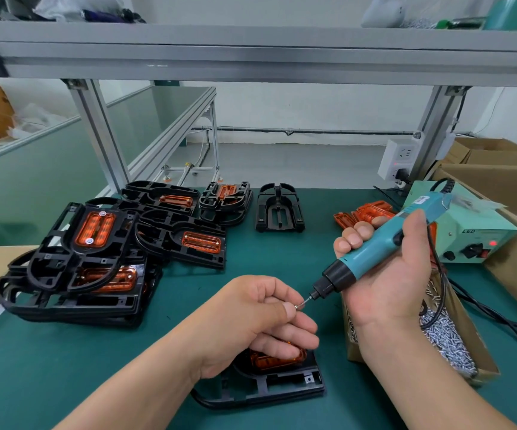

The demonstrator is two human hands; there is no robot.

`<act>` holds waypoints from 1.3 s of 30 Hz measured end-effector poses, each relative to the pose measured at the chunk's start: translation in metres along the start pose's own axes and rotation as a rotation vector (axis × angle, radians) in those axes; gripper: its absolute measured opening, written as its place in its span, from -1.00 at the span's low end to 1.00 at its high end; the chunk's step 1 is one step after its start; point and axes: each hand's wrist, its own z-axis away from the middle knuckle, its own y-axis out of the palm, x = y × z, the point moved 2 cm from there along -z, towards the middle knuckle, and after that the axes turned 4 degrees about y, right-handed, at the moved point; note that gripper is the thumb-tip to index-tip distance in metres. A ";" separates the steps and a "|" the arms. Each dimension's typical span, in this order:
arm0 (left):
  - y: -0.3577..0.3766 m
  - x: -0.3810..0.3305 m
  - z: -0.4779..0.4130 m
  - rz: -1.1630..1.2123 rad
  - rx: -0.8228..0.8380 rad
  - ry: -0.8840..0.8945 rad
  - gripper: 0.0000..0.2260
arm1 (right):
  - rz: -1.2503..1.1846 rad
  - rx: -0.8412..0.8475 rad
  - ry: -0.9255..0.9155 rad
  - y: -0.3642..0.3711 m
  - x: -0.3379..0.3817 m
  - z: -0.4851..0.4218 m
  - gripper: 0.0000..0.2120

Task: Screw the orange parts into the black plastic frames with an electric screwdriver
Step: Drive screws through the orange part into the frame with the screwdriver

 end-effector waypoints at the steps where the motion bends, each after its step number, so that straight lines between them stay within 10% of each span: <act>1: 0.000 0.000 0.000 -0.001 0.003 0.000 -0.85 | -0.001 0.001 -0.002 0.000 0.000 0.000 -0.61; 31: -0.003 0.001 -0.002 -0.331 -0.018 0.129 -0.87 | 0.010 -0.036 0.040 -0.001 -0.005 0.002 -0.61; 39: -0.042 -0.011 -0.002 -0.791 -0.307 0.210 -0.87 | 0.034 0.004 0.035 0.000 -0.007 0.004 -0.61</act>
